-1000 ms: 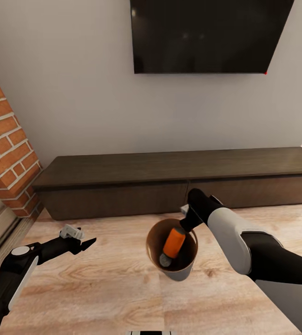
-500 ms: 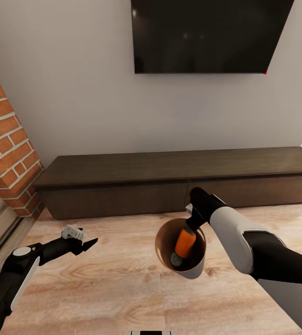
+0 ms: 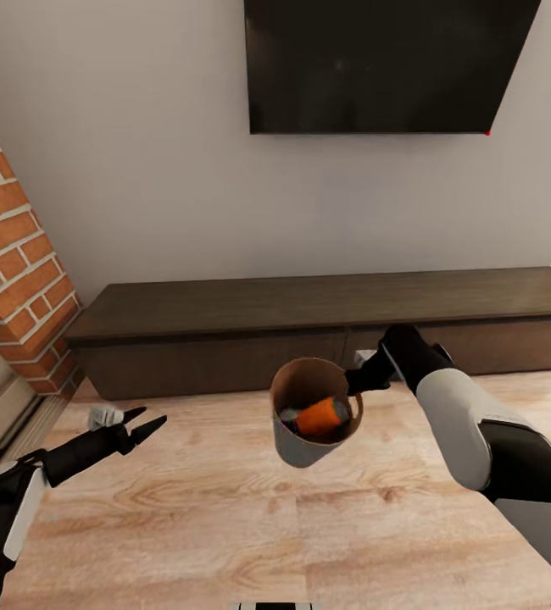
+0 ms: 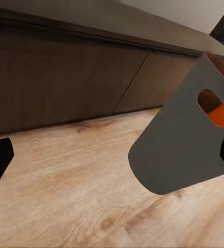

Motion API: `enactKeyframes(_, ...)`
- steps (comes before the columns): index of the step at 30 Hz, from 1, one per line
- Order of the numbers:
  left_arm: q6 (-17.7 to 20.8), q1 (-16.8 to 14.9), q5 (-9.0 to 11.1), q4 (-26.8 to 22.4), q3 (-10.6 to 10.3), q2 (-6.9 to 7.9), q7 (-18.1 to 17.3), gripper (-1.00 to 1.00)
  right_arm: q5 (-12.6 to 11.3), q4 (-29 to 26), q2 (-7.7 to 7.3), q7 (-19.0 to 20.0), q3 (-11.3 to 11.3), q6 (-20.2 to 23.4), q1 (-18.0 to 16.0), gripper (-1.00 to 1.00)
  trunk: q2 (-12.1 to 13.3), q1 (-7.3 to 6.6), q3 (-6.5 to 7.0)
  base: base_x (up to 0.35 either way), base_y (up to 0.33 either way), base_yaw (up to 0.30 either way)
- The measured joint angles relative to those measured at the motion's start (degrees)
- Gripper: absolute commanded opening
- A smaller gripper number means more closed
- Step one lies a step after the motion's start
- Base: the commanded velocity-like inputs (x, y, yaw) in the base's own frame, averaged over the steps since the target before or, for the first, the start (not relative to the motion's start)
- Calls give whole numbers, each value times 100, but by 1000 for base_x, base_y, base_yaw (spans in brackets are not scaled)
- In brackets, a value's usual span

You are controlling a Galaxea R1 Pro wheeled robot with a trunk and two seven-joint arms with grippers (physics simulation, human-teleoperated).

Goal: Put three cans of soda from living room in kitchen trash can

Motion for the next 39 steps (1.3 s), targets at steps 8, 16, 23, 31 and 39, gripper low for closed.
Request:
enactKeyframes(8,8,1,135,8,445,-2,-56,100,596,-7,-88,220,131,-91,1,-100,0,1,-1,0,0,0)
enactKeyframes(16,4,1,288,17,477,8,-54,100,651,-10,-94,233,139,-113,1,-100,0,1,-1,0,0,0)
enactKeyframes(23,0,1,289,24,497,8,-44,100,481,-11,-139,243,105,-55,2,-100,0,0,-1,0,3,0)
enactKeyframes(31,13,1,272,25,488,8,-27,100,455,-11,-151,246,97,-43,7,-100,0,0,0,-86,154,0)
enactKeyframes(39,27,1,231,32,482,4,19,100,508,-9,-222,247,112,-62,9,-100,0,0,-1,-146,239,0)
